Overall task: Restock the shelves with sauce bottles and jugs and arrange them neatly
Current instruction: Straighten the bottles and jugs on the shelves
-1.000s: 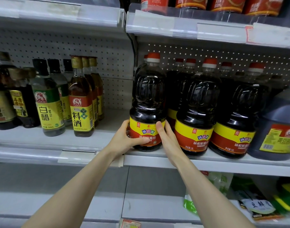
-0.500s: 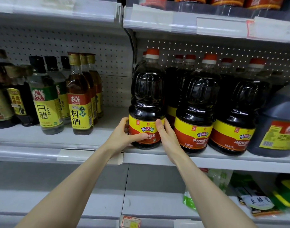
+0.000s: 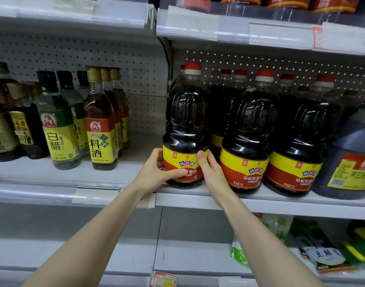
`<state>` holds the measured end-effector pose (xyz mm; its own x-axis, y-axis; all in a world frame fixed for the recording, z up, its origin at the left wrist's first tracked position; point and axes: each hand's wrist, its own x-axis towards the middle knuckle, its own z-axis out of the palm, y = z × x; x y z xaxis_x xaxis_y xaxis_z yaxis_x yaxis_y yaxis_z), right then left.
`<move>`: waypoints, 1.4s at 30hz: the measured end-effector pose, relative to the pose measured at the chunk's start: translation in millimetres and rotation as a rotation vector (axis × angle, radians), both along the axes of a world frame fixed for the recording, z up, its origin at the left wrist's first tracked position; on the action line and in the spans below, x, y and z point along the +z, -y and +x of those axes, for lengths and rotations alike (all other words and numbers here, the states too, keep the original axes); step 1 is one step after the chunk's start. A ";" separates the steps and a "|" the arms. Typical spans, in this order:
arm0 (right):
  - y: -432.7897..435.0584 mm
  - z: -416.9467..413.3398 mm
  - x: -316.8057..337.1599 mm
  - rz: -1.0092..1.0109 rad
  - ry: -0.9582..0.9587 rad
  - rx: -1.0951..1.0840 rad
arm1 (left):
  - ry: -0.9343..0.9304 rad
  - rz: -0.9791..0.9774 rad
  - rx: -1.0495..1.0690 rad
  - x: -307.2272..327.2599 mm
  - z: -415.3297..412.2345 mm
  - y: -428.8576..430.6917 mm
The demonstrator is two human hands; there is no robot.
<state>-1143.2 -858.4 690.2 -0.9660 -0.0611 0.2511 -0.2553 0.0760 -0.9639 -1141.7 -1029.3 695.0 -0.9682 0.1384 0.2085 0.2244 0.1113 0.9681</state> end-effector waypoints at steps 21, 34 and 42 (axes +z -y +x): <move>2.8 1.5 1.1 -0.008 -0.010 -0.022 | 0.007 0.004 -0.011 -1.6 -5.2 3.0; 4.0 3.2 2.7 -0.003 0.010 -0.032 | 0.048 0.020 -0.030 0.9 -5.5 3.9; 2.4 9.1 6.4 0.015 0.024 -0.038 | 0.109 -0.041 -0.023 9.5 -4.3 4.9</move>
